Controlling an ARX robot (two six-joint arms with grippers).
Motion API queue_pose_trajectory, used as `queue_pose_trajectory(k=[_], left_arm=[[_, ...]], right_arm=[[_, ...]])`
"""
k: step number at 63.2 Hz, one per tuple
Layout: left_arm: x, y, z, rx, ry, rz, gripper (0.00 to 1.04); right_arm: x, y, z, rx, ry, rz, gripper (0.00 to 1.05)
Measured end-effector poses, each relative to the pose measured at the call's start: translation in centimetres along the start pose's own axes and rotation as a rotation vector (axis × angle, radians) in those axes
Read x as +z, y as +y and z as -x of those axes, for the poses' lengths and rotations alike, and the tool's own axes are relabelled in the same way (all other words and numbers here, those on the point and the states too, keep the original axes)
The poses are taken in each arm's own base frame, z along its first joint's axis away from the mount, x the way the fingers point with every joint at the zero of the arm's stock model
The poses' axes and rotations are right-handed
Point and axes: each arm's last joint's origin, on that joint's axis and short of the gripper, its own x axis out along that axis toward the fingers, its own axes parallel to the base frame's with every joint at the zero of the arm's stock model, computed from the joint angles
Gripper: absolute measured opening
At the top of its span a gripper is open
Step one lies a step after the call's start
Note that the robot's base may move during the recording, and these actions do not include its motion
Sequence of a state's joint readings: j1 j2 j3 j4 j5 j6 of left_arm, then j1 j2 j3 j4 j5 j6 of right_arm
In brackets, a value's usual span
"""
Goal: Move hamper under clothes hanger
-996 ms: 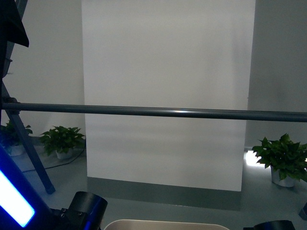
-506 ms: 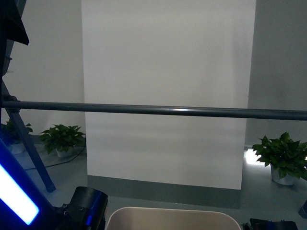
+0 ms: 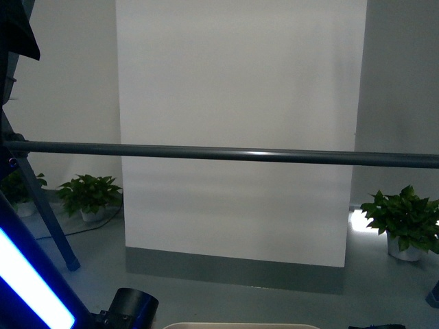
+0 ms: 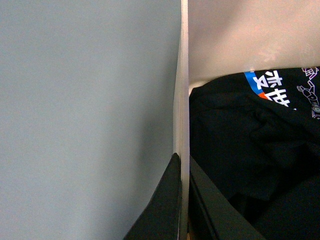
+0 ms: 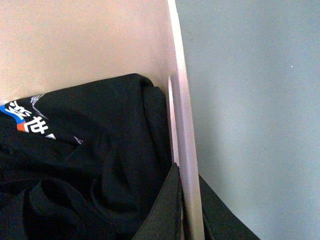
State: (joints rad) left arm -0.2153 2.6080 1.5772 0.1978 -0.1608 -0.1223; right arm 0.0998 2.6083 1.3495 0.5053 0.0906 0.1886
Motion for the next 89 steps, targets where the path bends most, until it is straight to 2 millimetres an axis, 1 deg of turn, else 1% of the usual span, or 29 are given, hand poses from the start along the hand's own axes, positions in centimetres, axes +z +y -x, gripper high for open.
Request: queue_pose_trajectory(k=[15,23,29,30,31,34,35,37,40,42,46,47,49,52,54,58,59,61,63,69,75,80,89], left_arm=[[0.1,-0.2,-0.6,-0.002,0.003,-0.001,0.05],[0.1,-0.4,-0.6,-0.003,0.008,-0.014,0.22],[0.1,-0.7,-0.6,-0.005,0.004,-0.023,0.35],[0.2,-0.8,-0.6,-0.006,-0.001,-0.026,0.38],[0.2,-0.8,-0.6,-0.007,-0.004,-0.027,0.40],[0.2,-0.9,-0.5,-0.010,-0.011,-0.028,0.45],[0.2,-1.0,-0.5,-0.012,-0.013,-0.029,0.49],[0.3,-1.1,-0.5,-0.014,-0.017,-0.029,0.53],[0.4,-1.2,-0.4,-0.017,-0.025,-0.030,0.58],[0.5,-1.3,-0.3,-0.021,-0.037,-0.029,0.63],[0.7,-1.3,-0.1,-0.029,-0.055,-0.026,0.70],[0.8,-1.3,0.0,-0.031,-0.065,-0.024,0.74],[1.1,-1.3,0.2,-0.032,-0.076,-0.022,0.78],[1.4,-1.3,0.5,-0.030,-0.094,-0.019,0.83],[1.8,-1.3,0.8,-0.030,-0.112,-0.016,0.88],[2.4,-1.3,1.3,-0.032,-0.141,-0.011,0.95],[2.8,-1.2,1.7,-0.031,-0.157,-0.009,0.99],[3.3,-1.2,2.2,-0.026,-0.179,-0.010,1.00],[3.8,-1.1,2.7,-0.020,-0.201,-0.007,0.98],[5.0,-1.1,4.0,-0.020,-0.253,-0.005,0.98],[5.9,-1.0,5.2,-0.016,-0.295,-0.009,0.98],[7.2,-0.8,7.2,-0.015,-0.363,-0.015,0.98],[8.5,-0.7,9.4,-0.018,-0.430,-0.019,0.98]], right_arm=[[-0.4,-0.1,-0.5,-0.018,0.004,-0.004,0.03],[-0.6,-0.1,-0.5,-0.024,0.003,-0.003,0.04],[-0.6,-0.1,-0.6,-0.026,-0.002,-0.009,0.16],[-0.6,-0.1,-0.6,-0.028,-0.003,-0.010,0.17],[-0.6,-0.1,-0.6,-0.030,-0.006,-0.011,0.21],[-0.6,-0.1,-0.6,-0.032,-0.012,-0.014,0.26],[-0.5,-0.1,-0.6,-0.032,-0.014,-0.016,0.28],[-0.5,-0.1,-0.6,-0.036,-0.021,-0.018,0.33],[-0.4,-0.1,-0.6,-0.038,-0.028,-0.020,0.39],[-0.3,-0.1,-0.6,-0.042,-0.036,-0.021,0.44],[-0.2,-0.1,-0.6,-0.045,-0.044,-0.023,0.51],[-0.2,-0.1,-0.5,-0.046,-0.046,-0.023,0.53],[-0.2,-0.1,-0.5,-0.050,-0.051,-0.023,0.58],[-0.1,-0.2,-0.3,-0.056,-0.057,-0.024,0.63],[0.0,-0.2,-0.1,-0.061,-0.065,-0.024,0.69],[0.3,-0.2,0.2,-0.063,-0.078,-0.026,0.76],[0.4,-0.2,0.3,-0.065,-0.083,-0.026,0.77],[0.9,-0.1,0.8,-0.069,-0.103,-0.027,0.84],[1.4,-0.1,1.2,-0.071,-0.121,-0.027,0.90],[2.4,0.0,2.0,-0.076,-0.159,-0.022,0.99],[3.7,0.1,3.0,-0.078,-0.209,-0.016,0.96],[5.2,0.2,4.4,-0.080,-0.267,-0.009,0.97],[7.4,0.4,6.6,-0.088,-0.348,0.004,0.97]])
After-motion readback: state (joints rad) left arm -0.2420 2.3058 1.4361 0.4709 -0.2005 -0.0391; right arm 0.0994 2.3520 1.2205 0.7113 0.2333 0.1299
